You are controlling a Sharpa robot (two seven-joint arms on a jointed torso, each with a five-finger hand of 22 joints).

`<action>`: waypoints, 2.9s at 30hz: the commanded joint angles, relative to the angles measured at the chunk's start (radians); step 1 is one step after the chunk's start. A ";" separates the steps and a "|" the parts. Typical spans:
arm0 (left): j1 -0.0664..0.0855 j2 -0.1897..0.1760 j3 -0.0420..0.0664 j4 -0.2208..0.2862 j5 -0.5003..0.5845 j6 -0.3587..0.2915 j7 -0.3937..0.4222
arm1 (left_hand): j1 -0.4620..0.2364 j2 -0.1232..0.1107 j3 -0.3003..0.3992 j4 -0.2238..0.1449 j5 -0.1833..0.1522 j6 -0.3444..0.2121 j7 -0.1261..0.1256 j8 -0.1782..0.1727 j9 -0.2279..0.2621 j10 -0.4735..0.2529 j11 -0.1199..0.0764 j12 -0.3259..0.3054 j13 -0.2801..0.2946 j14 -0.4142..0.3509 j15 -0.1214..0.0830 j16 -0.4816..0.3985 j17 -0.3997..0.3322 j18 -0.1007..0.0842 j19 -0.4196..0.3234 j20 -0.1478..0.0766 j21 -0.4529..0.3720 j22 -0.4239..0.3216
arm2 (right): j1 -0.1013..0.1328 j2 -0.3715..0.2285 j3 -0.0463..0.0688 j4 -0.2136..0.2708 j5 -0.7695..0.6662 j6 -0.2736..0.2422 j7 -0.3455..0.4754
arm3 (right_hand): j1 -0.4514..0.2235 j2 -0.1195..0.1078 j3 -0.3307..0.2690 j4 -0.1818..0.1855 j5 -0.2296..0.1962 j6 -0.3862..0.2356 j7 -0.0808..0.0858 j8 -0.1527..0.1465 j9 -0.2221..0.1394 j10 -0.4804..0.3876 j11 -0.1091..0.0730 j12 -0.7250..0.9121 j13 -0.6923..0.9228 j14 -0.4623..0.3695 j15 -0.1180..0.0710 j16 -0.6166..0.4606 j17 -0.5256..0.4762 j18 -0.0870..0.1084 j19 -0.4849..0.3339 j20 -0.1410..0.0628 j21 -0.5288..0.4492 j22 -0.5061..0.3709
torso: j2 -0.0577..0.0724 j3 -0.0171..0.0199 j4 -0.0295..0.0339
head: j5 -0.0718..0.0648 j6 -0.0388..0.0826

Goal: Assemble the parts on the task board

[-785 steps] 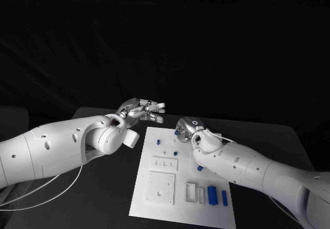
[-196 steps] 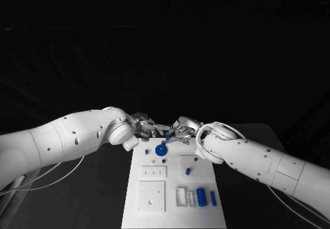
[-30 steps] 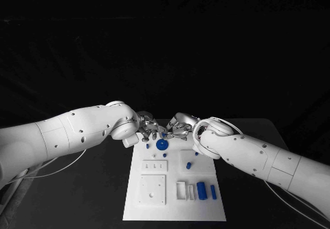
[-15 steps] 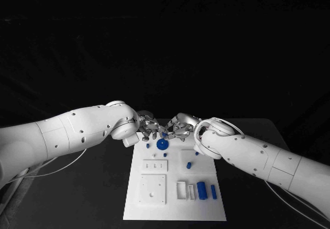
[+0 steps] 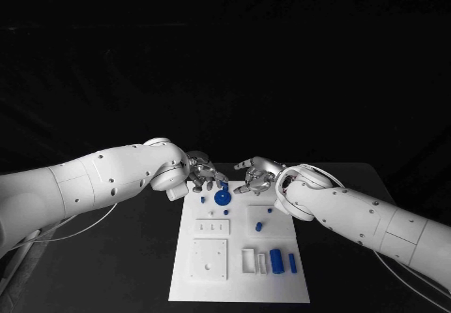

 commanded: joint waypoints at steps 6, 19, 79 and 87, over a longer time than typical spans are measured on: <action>0.001 -0.008 -0.001 0.002 -0.048 0.028 -0.038 | 0.002 -0.007 0.165 -0.172 0.018 0.026 -0.015 0.003 -0.003 0.014 -0.002 -0.010 -0.003 0.007 0.000 0.007 0.005 -0.017 0.003 -0.004 0.007 0.060 | -0.006 -0.079 0.000 -0.009 0.051 -0.042 0.026 | 0.002 0.018 0.049 -0.045 0.016 0.135 -0.010 0.002 0.006 -0.008 -0.009 0.006 -0.021 -0.006 -0.005 0.008 -0.012 0.016 0.004 0.000 -0.012 0.014 | -0.002 0.0016 -0.0017 | 0.010 -0.003; -0.003 -0.035 -0.037 0.060 -0.159 -0.049 -0.090 | -0.008 -0.016 0.172 -0.177 0.046 0.041 -0.019 -0.002 -0.008 0.032 -0.005 -0.023 -0.007 0.019 0.000 0.005 0.015 -0.018 0.011 -0.004 0.019 0.062 | 0.027 -0.103 0.023 -0.183 0.312 -0.179 0.076 | -0.050 0.023 0.121 -0.074 0.075 0.166 -0.011 0.004 0.008 -0.006 -0.010 -0.050 -0.107 -0.022 -0.004 -0.054 -0.095 0.007 -0.014 0.002 -0.063 -0.018 | -0.022 0.0116 -0.0047 | 0.022 -0.027; -0.215 0.028 -0.043 0.051 -0.386 -0.200 -0.148 | -0.022 -0.031 0.186 -0.186 0.095 0.065 -0.024 -0.006 -0.005 0.061 -0.008 -0.042 0.003 0.034 0.004 0.007 0.037 -0.018 0.022 0.000 0.025 0.065 | 0.138 -0.077 0.034 -0.203 0.459 -0.190 0.155 | -0.049 0.061 0.060 -0.130 0.118 0.190 0.000 0.004 0.009 0.030 0.020 -0.341 -0.654 -0.040 0.040 -0.414 -0.412 -0.018 -0.177 0.041 0.046 -0.671 | -0.043 0.0131 0.0022 | 0.002 -0.128; -0.226 0.036 -0.042 0.041 -0.398 -0.182 -0.147 | -0.021 -0.034 0.188 -0.188 0.102 0.068 -0.024 -0.008 -0.007 0.062 -0.007 -0.044 0.003 0.035 0.005 0.007 0.037 -0.018 0.022 0.001 0.026 0.066 | 0.138 -0.075 0.034 -0.204 0.459 -0.184 0.152 | -0.049 0.062 0.058 -0.128 0.122 0.189 0.000 0.004 0.008 0.027 0.021 -0.340 -0.654 -0.042 0.041 -0.415 -0.414 -0.018 -0.181 0.042 0.049 -0.676 | -0.044 0.0137 0.0024 | -0.001 -0.132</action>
